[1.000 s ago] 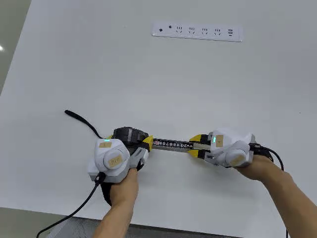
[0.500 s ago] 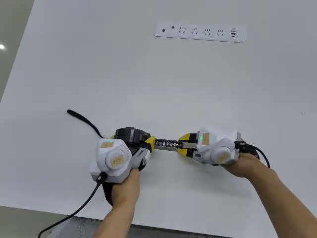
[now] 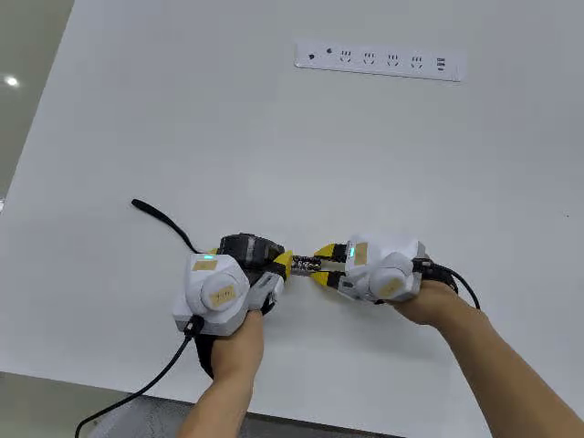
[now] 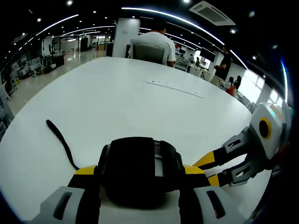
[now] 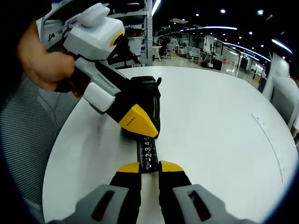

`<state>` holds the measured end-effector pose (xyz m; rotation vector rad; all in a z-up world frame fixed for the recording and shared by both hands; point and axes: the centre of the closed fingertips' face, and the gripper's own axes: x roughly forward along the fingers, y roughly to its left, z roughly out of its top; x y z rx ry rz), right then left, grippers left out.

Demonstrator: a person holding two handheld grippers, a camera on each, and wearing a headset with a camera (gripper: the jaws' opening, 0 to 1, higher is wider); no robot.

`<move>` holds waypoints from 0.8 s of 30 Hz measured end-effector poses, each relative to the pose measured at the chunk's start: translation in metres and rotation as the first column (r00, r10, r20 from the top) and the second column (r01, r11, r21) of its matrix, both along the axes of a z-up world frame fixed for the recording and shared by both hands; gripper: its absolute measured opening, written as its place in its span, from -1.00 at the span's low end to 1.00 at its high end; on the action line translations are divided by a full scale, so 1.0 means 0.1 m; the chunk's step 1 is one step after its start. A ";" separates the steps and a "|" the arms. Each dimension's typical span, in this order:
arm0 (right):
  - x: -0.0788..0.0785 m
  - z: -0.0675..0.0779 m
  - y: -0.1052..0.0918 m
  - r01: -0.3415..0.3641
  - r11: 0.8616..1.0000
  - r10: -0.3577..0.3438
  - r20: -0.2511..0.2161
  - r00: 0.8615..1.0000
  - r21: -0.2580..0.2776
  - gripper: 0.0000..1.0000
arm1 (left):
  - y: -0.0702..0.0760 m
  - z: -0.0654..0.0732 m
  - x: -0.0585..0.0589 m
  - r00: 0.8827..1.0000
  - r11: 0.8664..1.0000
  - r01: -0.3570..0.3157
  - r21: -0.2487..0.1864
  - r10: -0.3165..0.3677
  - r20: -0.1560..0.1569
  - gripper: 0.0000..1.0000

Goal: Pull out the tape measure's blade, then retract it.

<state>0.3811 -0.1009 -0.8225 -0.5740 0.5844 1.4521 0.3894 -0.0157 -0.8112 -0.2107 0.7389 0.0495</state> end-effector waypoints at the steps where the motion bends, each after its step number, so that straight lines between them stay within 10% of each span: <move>1: 0.00 0.00 0.01 0.000 1.000 0.000 -0.001 1.000 0.002 -0.77 | 0.00 0.00 0.00 1.000 1.000 0.000 0.000 0.000 0.000 0.30; 24: -0.02 0.01 0.38 -0.025 0.998 0.024 0.020 1.000 0.055 -0.76 | 0.01 0.00 -0.01 1.000 1.000 -0.010 -0.016 0.010 -0.003 0.31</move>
